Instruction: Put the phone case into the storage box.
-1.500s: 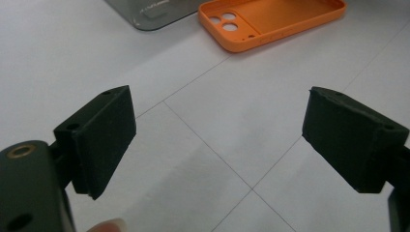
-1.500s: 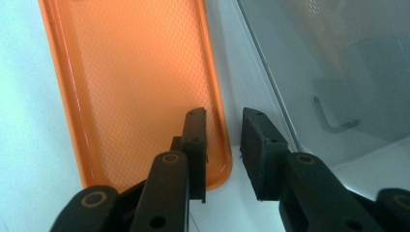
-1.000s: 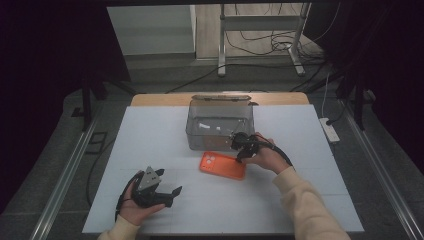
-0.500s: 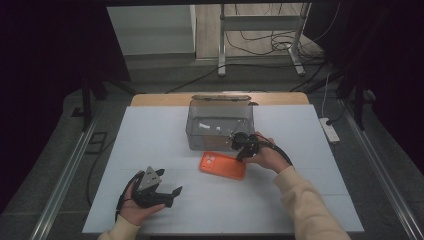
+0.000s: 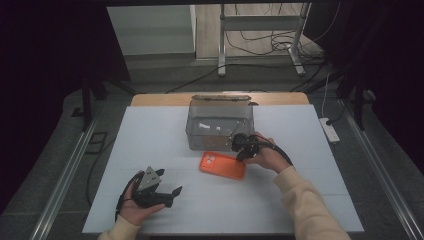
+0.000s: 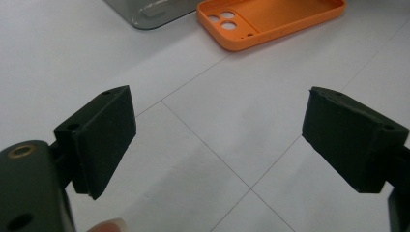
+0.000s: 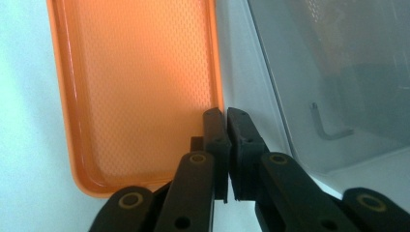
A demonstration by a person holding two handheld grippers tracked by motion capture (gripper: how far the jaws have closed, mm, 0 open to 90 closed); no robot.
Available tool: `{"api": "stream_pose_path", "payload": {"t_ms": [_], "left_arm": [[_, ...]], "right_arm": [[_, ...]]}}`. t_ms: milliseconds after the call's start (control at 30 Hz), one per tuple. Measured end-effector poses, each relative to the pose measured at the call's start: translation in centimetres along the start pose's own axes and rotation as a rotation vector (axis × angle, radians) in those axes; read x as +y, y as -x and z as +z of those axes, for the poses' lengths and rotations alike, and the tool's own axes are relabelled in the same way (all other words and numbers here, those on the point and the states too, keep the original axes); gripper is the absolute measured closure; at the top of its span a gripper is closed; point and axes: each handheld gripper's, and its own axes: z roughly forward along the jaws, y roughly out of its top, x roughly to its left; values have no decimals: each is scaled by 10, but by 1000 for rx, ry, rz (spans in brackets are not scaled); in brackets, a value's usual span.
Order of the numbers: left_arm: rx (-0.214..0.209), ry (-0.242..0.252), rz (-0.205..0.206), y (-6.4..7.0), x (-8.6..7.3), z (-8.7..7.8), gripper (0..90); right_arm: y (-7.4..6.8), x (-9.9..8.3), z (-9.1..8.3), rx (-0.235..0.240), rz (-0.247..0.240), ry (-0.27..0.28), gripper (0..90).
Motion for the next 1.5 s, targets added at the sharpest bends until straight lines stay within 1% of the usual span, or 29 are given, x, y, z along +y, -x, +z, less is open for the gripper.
{"api": "stream_pose_path", "payload": {"t_ms": [233, 267, 567, 1000, 1067, 1233, 1500], "left_arm": [[0, 0, 0, 0, 0, 0, 122], [-1, 0, 1, 0, 0, 0, 122], [-1, 0, 1, 0, 0, 0, 122], [-1, 0, 0, 0, 0, 0, 122], [0, 0, 0, 0, 0, 0, 122], [0, -1, 0, 0, 0, 0, 122], [0, 0, 0, 0, 0, 0, 122]], "right_arm": [[-2, 0, -1, 6, -13, -2, 871], [-2, 0, -1, 0, -16, 0, 871], [-2, 0, -2, 15, -3, 3, 872], [-3, 1, -6, 0, 3, 13, 879], [-3, 1, -6, 4, 2, 14, 880], [-3, 0, -8, 6, -6, 16, 881], [-5, -1, -13, 11, -17, 35, 882]]}}
